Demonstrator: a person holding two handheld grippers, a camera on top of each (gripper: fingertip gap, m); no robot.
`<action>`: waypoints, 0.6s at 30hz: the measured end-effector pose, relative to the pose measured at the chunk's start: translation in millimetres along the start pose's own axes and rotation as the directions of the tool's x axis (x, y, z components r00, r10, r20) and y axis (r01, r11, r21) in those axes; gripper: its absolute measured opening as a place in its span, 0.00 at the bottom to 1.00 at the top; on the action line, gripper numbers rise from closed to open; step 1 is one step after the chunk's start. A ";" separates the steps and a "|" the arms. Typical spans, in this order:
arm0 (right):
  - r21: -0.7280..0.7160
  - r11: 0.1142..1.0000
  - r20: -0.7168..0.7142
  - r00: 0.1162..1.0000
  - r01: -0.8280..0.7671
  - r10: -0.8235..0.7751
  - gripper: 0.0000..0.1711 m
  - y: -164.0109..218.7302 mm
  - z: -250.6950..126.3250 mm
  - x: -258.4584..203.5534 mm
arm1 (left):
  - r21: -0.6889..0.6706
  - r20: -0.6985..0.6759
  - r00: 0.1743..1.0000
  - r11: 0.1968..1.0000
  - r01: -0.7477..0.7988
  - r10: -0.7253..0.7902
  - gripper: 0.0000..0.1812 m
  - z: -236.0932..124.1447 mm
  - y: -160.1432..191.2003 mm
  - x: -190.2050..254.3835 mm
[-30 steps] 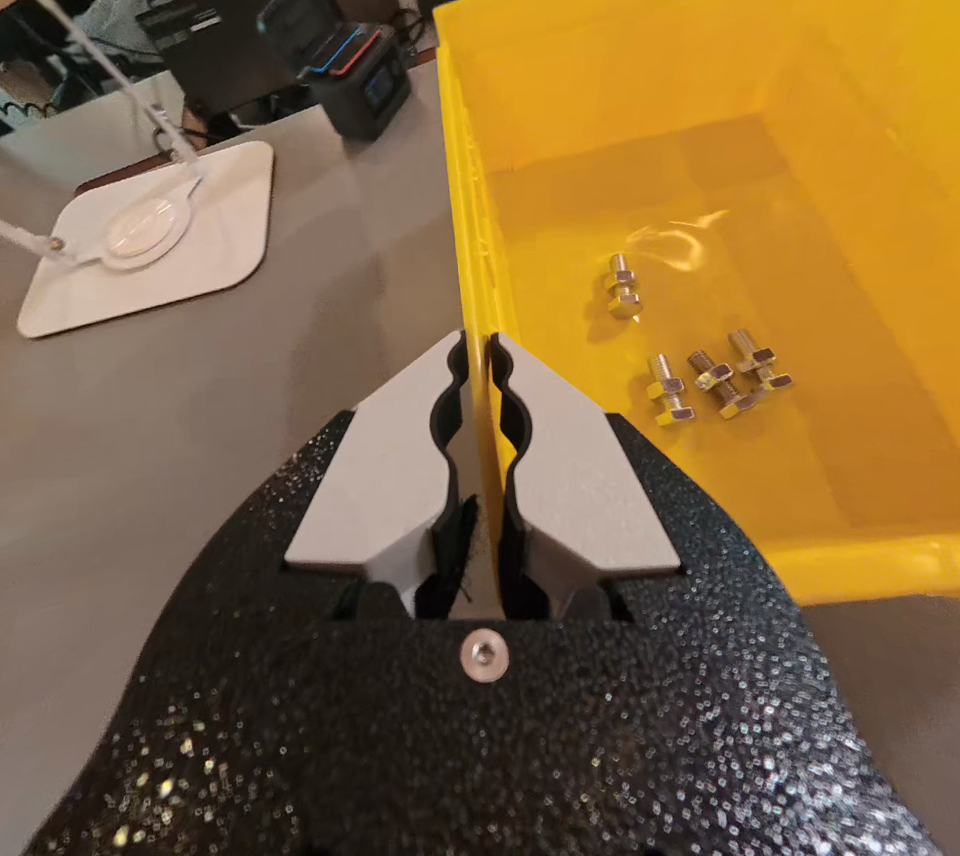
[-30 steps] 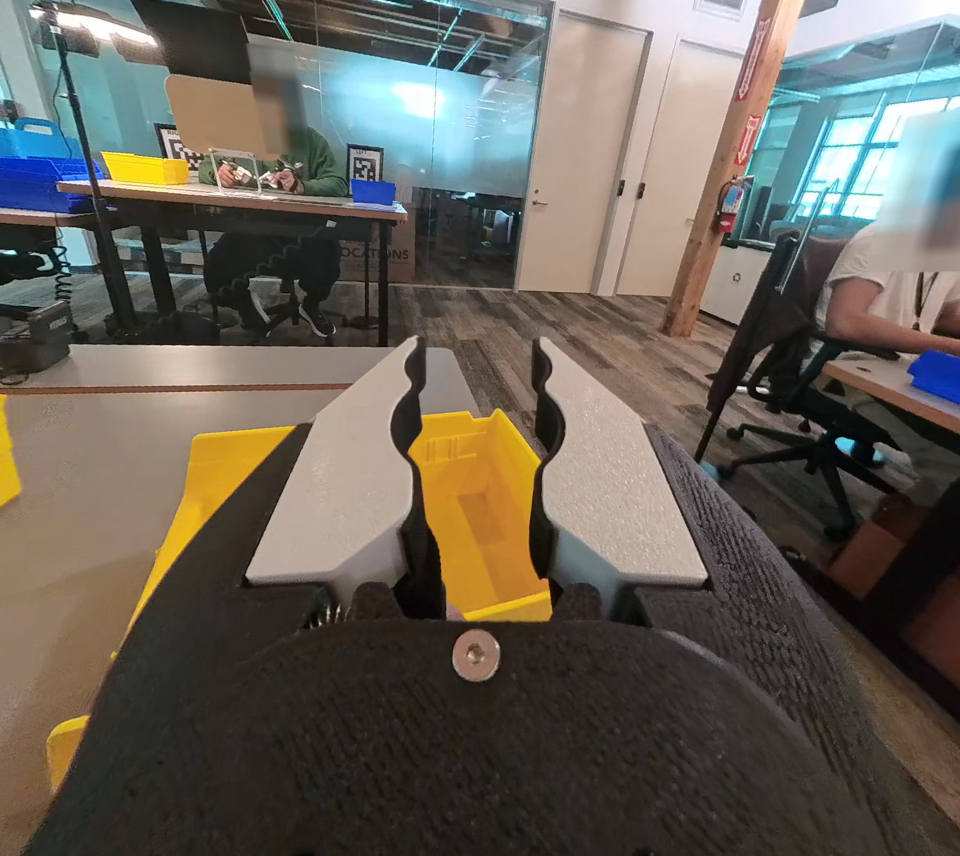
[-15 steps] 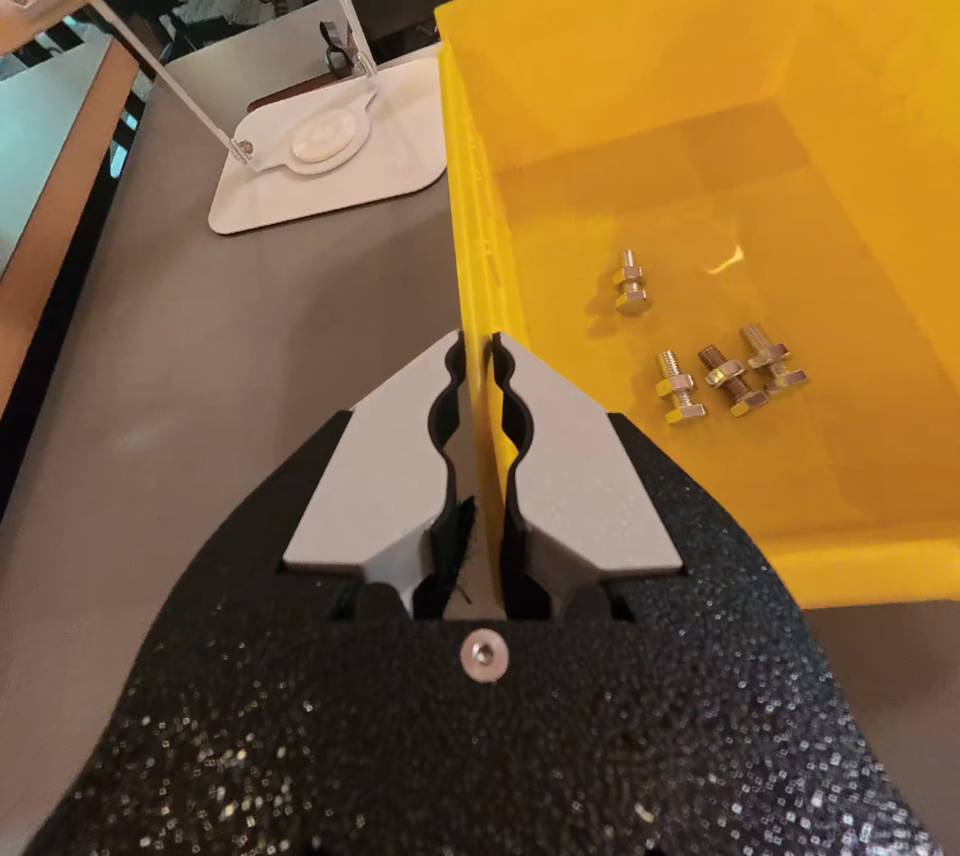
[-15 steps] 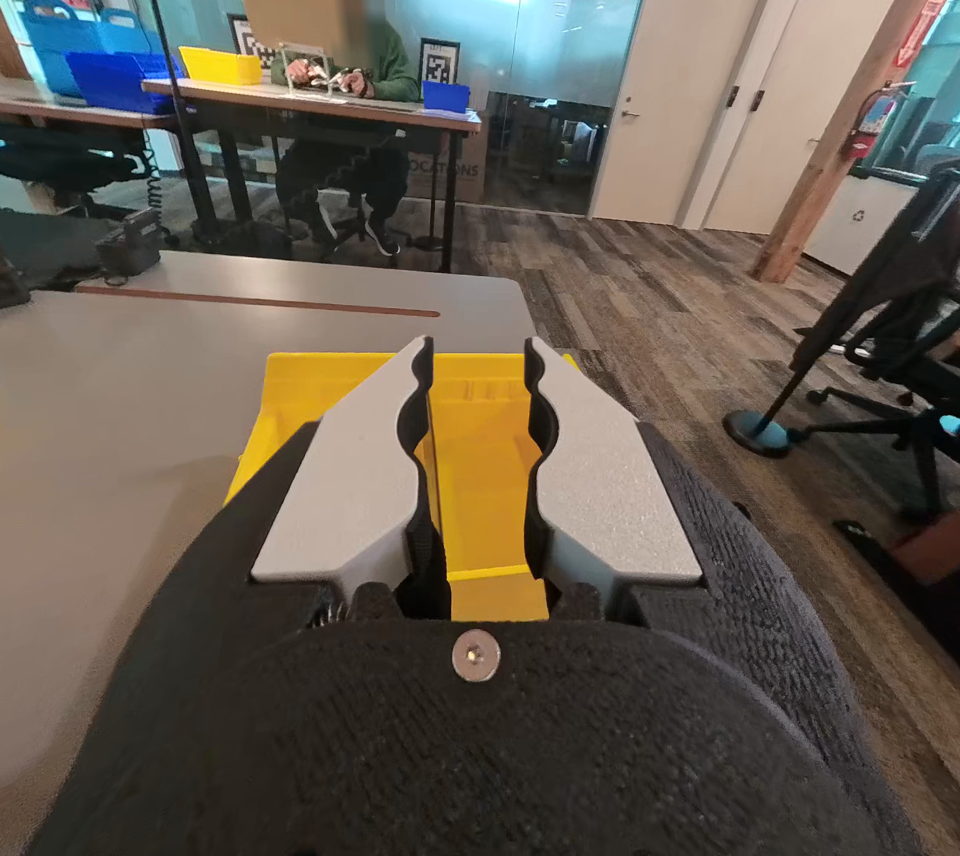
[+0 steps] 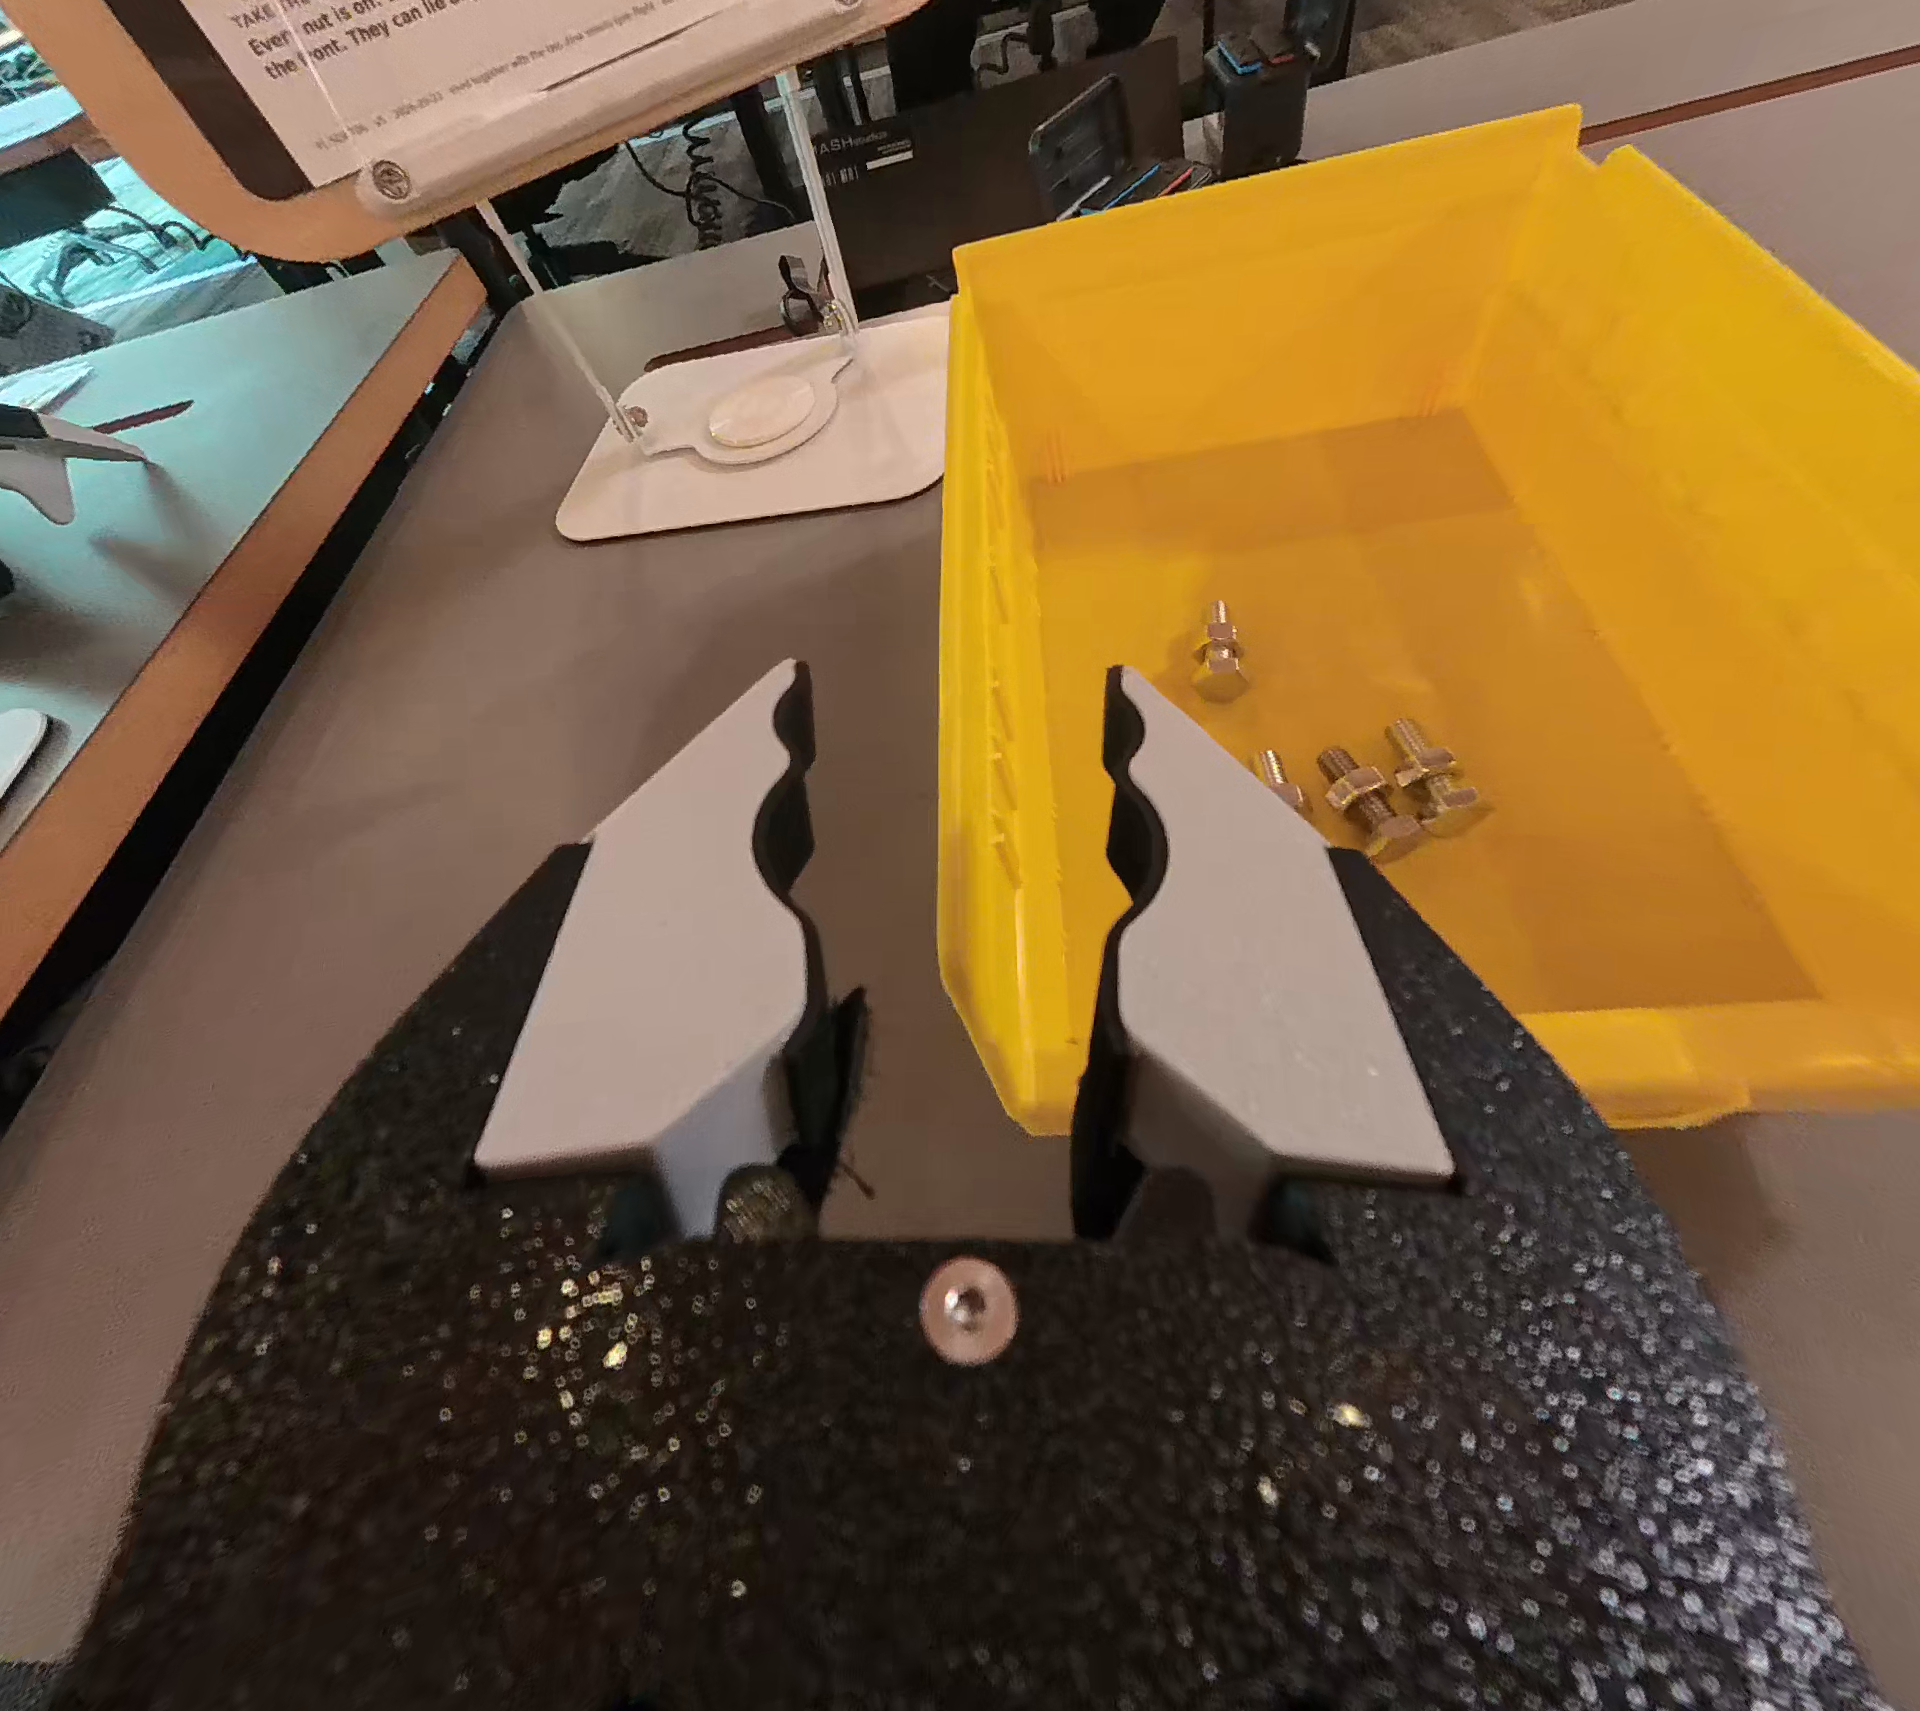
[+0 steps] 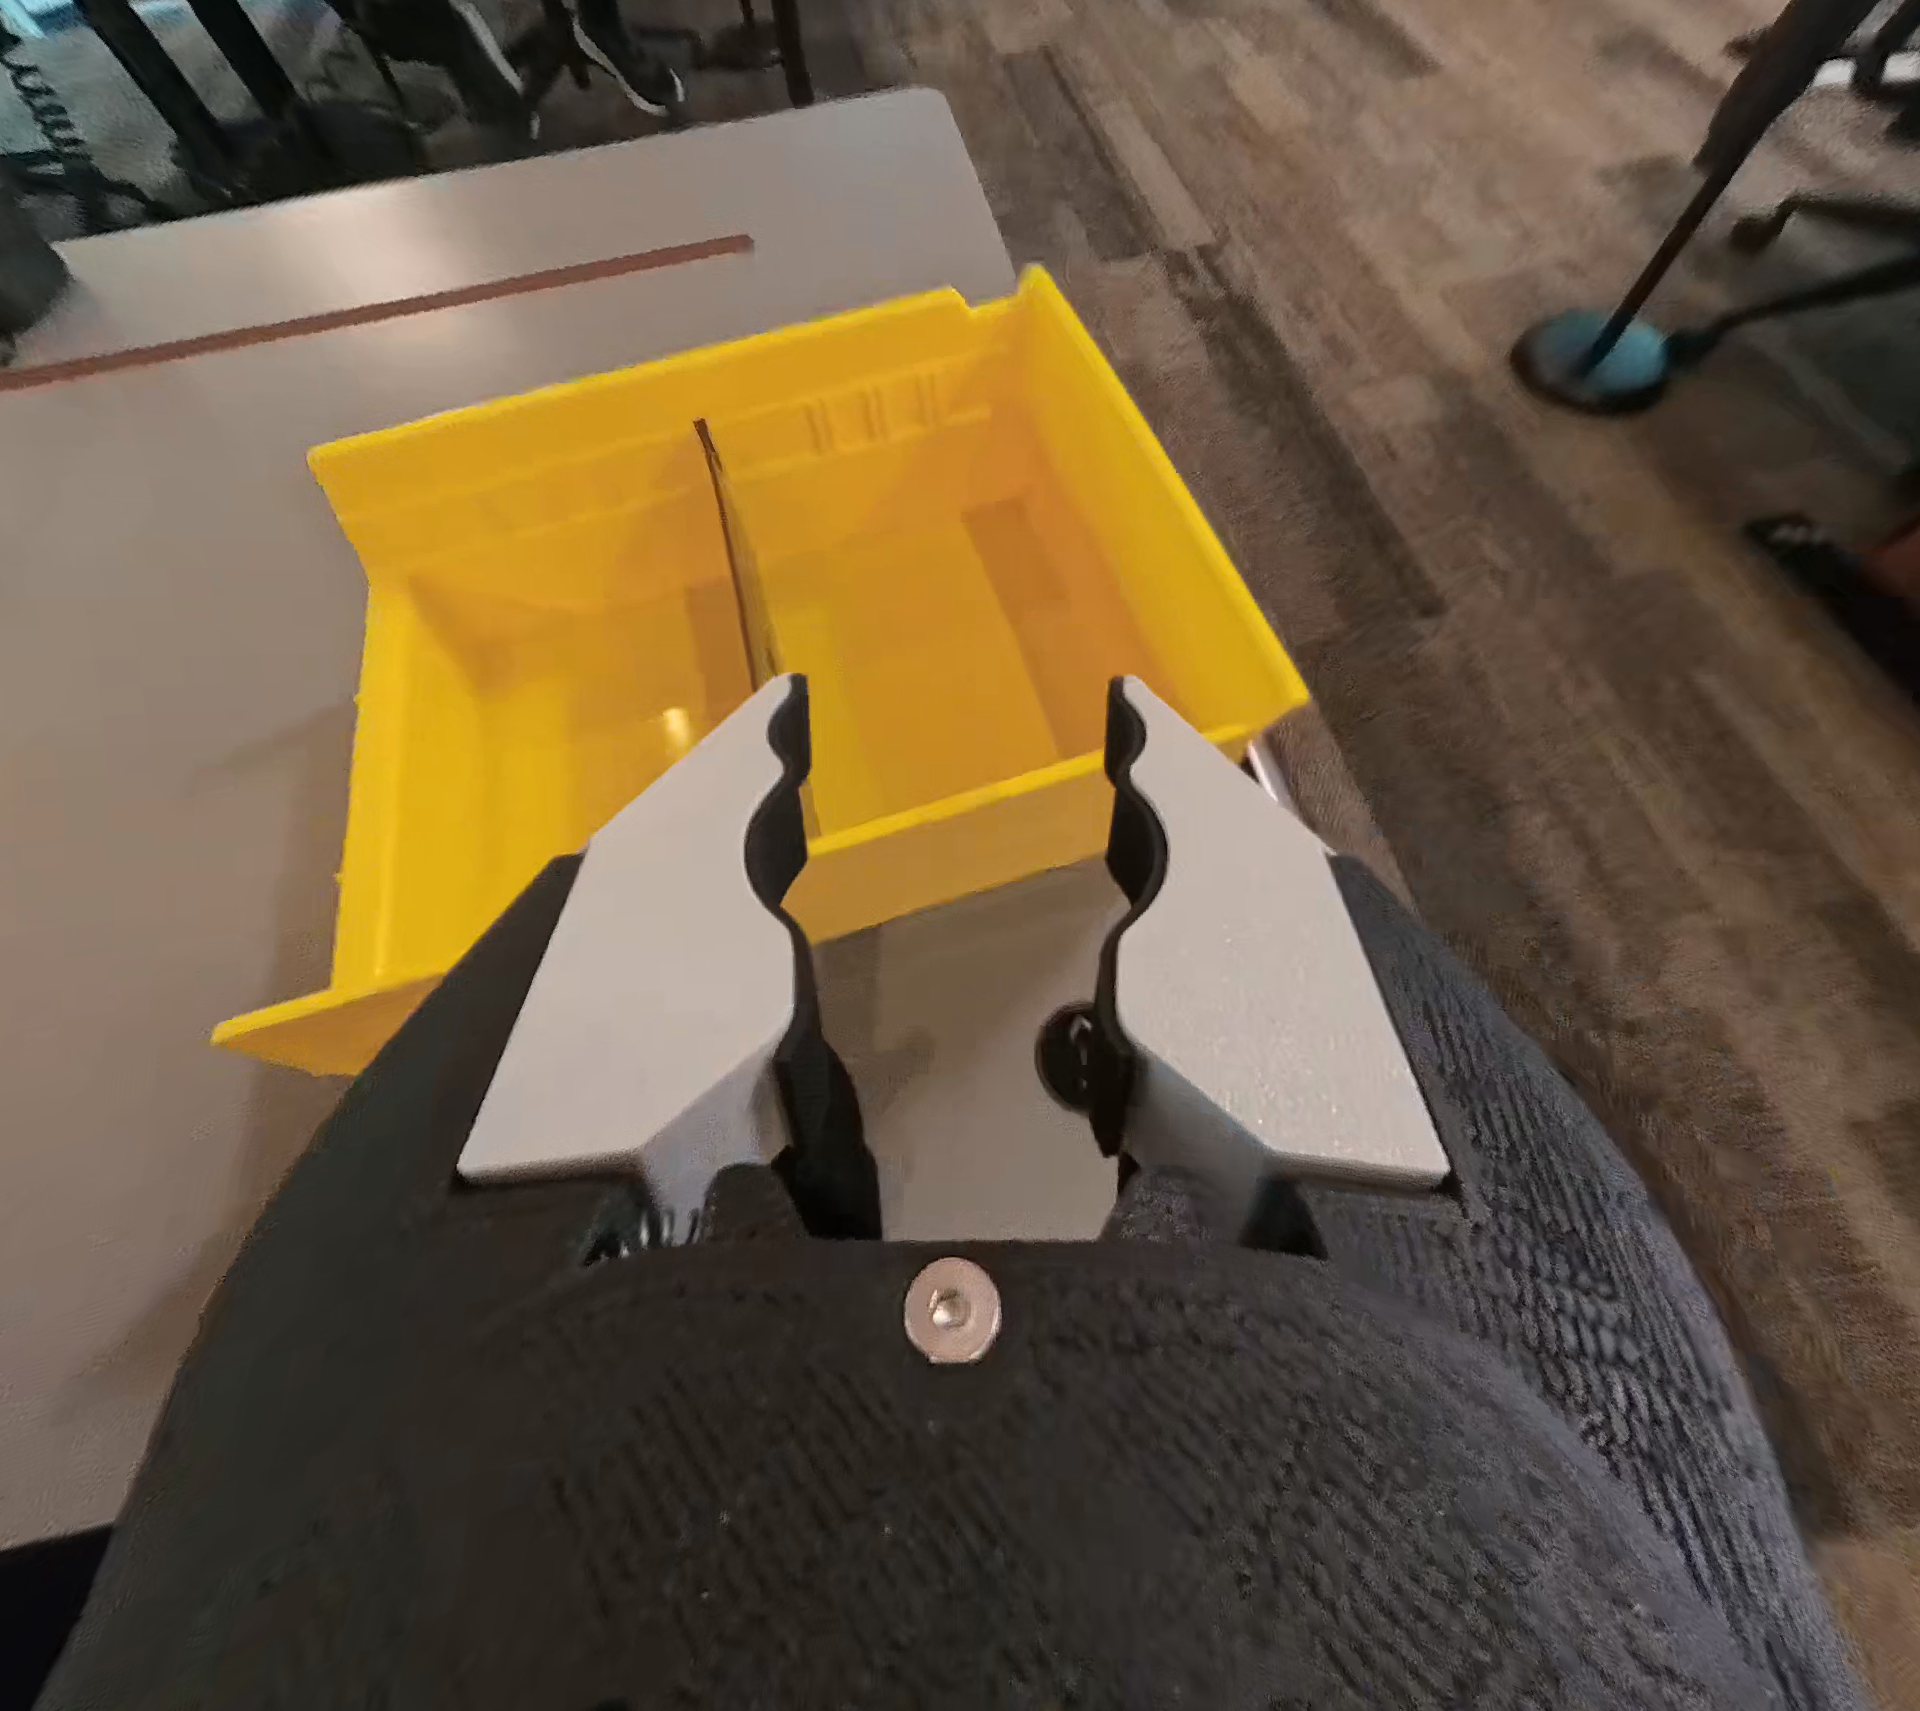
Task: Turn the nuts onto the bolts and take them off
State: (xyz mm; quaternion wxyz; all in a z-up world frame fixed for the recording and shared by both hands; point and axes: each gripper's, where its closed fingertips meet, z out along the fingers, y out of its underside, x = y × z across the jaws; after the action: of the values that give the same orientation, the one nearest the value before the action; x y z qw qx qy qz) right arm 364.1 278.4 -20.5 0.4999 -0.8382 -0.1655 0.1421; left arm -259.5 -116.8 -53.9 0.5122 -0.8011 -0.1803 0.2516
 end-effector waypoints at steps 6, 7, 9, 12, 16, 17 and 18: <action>-0.128 0.992 -0.040 0.999 0.007 -0.012 0.36 28.1 -3.9 15.5 | 0.050 -0.027 0.998 0.998 -0.050 0.051 0.28 3.3 -19.5 7.0; -0.117 0.993 -0.026 1.000 0.005 -0.008 0.36 26.3 -5.4 10.4 | 0.057 -0.031 0.998 0.996 -0.061 0.063 0.28 5.4 -26.5 7.2; -0.065 0.998 -0.006 1.000 -0.006 0.006 0.40 20.1 -6.1 -4.3 | 0.079 -0.046 0.996 0.994 -0.075 0.079 0.29 9.1 -47.4 7.4; 0.135 0.985 0.003 0.994 -0.108 0.108 0.56 7.2 -2.8 -27.1 | 0.140 -0.062 0.992 0.985 -0.103 0.113 0.29 13.7 -81.9 8.2; 0.140 0.950 0.046 0.960 -0.281 0.277 0.63 33.0 7.1 -56.0 | 0.221 -0.071 0.983 0.963 -0.152 0.171 0.29 20.7 -103.5 13.2; 0.096 0.955 0.037 0.960 -0.280 0.277 0.64 43.0 10.6 -62.4 | 0.232 -0.079 0.982 0.961 -0.151 0.173 0.29 23.3 -103.7 14.3; 0.049 0.963 0.026 0.964 -0.265 0.264 0.65 51.8 13.6 -68.9 | 0.240 -0.090 0.982 0.961 -0.139 0.165 0.29 26.0 -102.1 15.5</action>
State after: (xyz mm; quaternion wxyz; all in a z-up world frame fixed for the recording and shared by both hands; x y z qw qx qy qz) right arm 303.3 237.2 -67.5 0.4964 -0.8381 -0.0530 0.2198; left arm -265.4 -47.5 26.7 0.5908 -0.7596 -0.0591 0.2653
